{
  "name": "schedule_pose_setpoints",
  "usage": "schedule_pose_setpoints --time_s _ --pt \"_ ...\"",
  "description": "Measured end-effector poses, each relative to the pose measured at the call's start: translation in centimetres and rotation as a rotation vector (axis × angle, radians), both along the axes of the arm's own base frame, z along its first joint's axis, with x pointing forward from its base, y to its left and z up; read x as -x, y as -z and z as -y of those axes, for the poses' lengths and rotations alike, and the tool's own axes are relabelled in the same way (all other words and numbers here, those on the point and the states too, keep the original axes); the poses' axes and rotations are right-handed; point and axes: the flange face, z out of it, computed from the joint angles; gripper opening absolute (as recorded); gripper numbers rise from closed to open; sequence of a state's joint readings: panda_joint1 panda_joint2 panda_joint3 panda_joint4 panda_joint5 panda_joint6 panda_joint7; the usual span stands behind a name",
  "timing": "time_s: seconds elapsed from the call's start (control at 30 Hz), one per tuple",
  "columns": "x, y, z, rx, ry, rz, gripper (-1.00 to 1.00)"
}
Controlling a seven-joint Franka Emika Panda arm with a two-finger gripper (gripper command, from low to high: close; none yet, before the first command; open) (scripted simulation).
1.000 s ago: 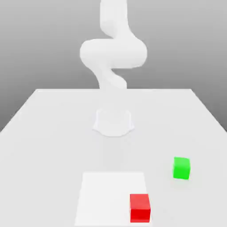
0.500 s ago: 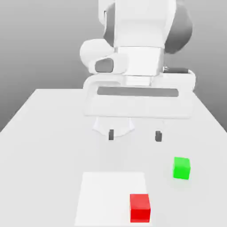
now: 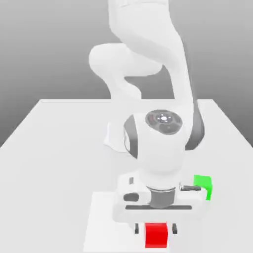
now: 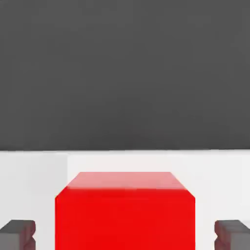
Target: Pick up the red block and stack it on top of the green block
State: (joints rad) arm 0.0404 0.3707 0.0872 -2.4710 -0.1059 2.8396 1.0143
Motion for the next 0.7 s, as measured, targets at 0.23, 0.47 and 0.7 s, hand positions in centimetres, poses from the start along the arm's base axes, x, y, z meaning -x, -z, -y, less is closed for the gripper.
schedule_pose_setpoints --time_s 0.23,0.47,0.7 --pt "-0.1 -3.1 0.0 0.0 0.001 0.0 -1.0" --pt "7.3 -8.5 -10.2 -0.024 -0.06 -0.004 -1.0" --pt "16.9 -8.6 -15.8 0.0 -0.065 0.002 -1.0"
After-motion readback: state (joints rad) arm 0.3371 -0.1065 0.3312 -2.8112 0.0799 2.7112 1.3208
